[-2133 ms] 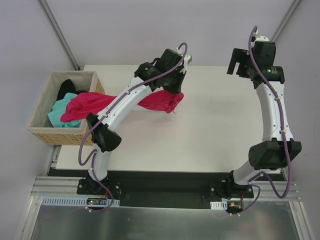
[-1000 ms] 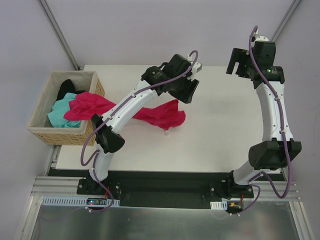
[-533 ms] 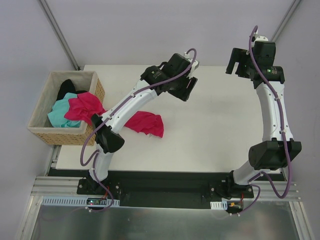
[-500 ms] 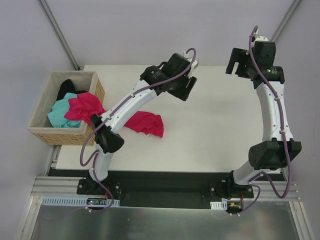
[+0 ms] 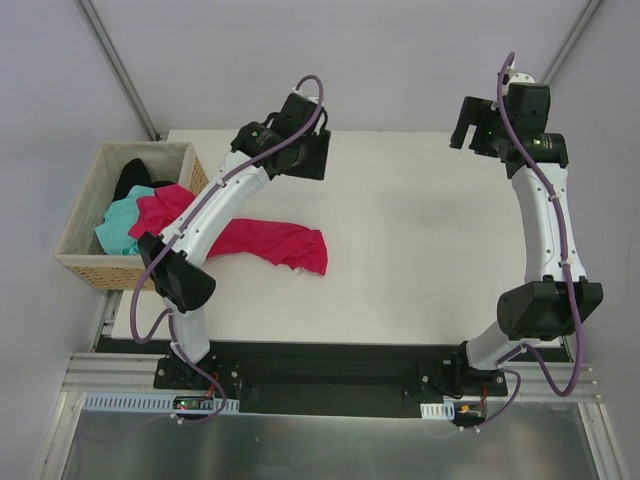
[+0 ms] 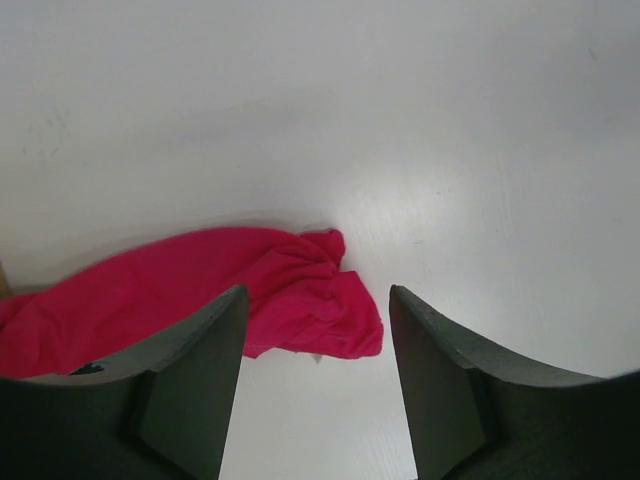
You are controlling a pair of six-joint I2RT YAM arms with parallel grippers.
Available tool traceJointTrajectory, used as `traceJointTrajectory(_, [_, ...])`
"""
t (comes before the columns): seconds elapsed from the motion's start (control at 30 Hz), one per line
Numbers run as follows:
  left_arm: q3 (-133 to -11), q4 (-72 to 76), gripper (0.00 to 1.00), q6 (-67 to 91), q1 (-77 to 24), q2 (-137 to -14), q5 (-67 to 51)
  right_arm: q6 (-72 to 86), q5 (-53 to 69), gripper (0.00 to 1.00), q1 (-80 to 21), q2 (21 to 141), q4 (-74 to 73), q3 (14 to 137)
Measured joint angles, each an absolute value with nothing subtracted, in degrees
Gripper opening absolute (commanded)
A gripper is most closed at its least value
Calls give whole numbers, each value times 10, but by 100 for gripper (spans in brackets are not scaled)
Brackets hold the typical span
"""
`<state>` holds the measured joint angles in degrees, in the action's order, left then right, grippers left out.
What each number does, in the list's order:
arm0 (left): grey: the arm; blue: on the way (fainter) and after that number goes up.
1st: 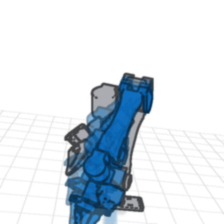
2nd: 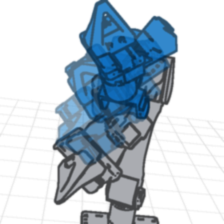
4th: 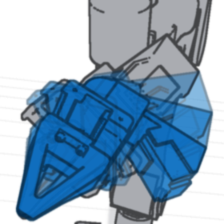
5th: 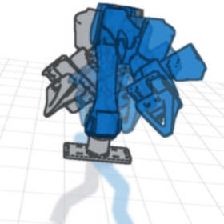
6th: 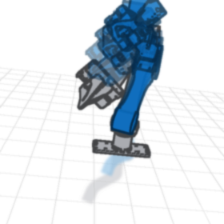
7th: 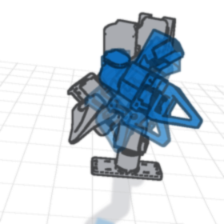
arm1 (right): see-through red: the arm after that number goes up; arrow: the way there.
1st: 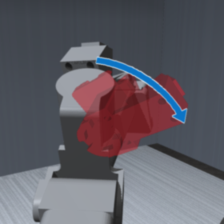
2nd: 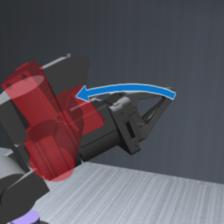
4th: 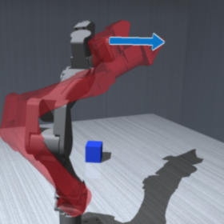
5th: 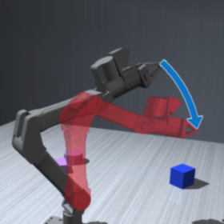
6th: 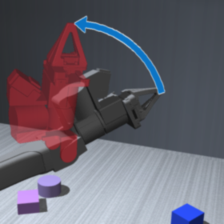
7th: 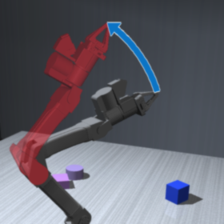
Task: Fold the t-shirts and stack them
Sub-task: Move the tshirt to the center of the board
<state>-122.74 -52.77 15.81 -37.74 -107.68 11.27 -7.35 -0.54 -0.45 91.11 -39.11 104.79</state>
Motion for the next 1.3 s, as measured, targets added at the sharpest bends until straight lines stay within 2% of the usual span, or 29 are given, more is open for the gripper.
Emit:
traceJointTrajectory(0.4, [-1077,-528,59,227,-245,-968,183,-63,19,97,-4,911,-388,1037])
traceJointTrajectory(0.97, [-966,-530,58,278,-148,-883,212,-55,29,97,-5,945,-388,1055])
traceJointTrajectory(1.3, [-946,-537,56,296,-106,-858,218,-53,28,97,-18,945,-388,1058])
